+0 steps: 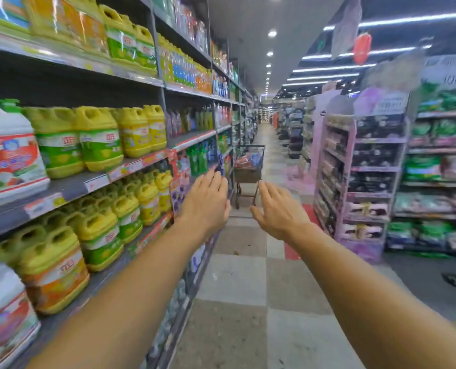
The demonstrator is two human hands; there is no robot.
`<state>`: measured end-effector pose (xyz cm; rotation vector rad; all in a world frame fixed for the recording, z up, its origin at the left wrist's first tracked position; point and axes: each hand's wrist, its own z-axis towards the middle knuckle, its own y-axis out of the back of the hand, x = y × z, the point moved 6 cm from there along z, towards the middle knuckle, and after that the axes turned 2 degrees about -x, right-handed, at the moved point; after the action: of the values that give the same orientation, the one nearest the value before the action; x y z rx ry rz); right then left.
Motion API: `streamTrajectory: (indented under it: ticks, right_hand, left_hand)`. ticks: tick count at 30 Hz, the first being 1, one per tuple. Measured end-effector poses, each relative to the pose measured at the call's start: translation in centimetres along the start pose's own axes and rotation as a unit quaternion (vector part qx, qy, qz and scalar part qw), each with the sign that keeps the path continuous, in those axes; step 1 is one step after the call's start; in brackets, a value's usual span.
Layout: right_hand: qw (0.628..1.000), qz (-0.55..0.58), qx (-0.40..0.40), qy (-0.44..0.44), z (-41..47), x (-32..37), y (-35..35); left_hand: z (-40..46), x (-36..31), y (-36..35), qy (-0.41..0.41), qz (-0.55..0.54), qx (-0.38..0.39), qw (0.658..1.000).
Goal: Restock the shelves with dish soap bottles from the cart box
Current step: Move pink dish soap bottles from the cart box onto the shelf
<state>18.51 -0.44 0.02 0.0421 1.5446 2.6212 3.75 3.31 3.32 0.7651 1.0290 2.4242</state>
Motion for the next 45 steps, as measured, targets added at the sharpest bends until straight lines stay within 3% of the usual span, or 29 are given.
streamTrajectory:
  ticks: [7,17,27,36,41,45]
  right_hand:
    - [0.999,0.027,0.025,-0.038,1.6,-7.3,-3.2]
    - [0.994,0.024,0.061,-0.082,9.8,-14.9,-10.3]
    - [0.997,-0.002,0.043,-0.070,28.8,-22.6,-20.1]
    - [0.998,0.009,0.034,-0.058,44.1,-29.1,-26.9]
    - [0.997,0.012,0.039,-0.065,51.7,-36.0,-32.4]
    - [0.997,0.027,-0.001,-0.070,59.4,-43.0,-36.7]
  left_hand:
    - [6.5,-5.9,-4.6,-0.029,-0.015,0.013,0.999]
    - [17.1,-7.8,-15.2,-0.038,-0.029,0.033,0.998]
    - [33.9,-3.4,-30.4,-0.004,-0.069,0.049,0.996]
    - [48.5,-2.9,-41.3,-0.027,-0.067,0.040,0.997]
    - [57.0,-3.6,-49.1,-0.018,-0.071,0.048,0.996]
    - [65.6,-4.4,-55.2,0.016,-0.109,0.046,0.993]
